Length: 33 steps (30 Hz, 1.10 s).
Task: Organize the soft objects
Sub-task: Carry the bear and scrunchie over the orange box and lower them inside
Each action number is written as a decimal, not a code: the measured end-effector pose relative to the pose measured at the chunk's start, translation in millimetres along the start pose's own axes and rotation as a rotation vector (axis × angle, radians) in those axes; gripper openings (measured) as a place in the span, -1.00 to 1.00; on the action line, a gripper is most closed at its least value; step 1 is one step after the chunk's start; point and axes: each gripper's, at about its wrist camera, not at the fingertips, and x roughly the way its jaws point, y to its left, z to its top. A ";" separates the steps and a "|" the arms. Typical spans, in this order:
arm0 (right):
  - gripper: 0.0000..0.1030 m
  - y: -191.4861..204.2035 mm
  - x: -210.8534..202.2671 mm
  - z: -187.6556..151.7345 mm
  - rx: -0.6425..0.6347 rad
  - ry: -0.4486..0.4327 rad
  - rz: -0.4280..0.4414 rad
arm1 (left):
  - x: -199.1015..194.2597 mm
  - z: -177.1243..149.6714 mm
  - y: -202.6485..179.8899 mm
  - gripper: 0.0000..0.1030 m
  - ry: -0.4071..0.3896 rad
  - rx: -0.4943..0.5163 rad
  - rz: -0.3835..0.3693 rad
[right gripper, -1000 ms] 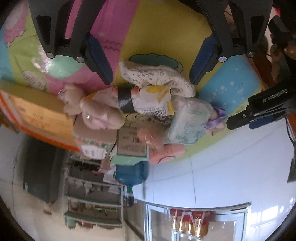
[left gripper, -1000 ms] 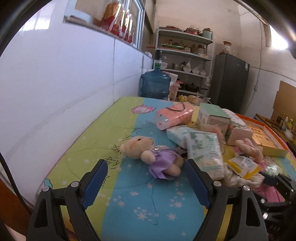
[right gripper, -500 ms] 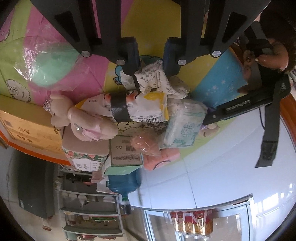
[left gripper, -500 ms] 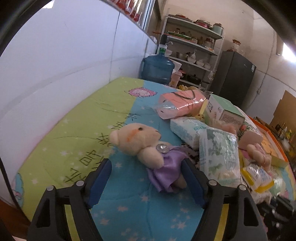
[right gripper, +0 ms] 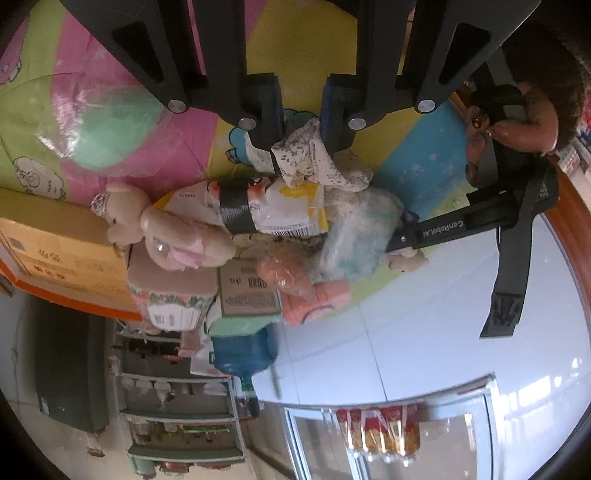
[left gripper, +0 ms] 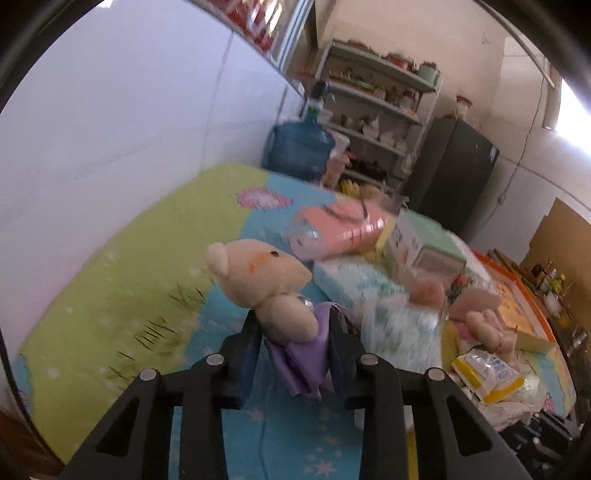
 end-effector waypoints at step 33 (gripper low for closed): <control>-0.71 -68.6 -122.8 42.7 0.035 -0.345 -0.155 | -65.9 25.9 -171.3 -0.34 -0.179 0.296 -0.271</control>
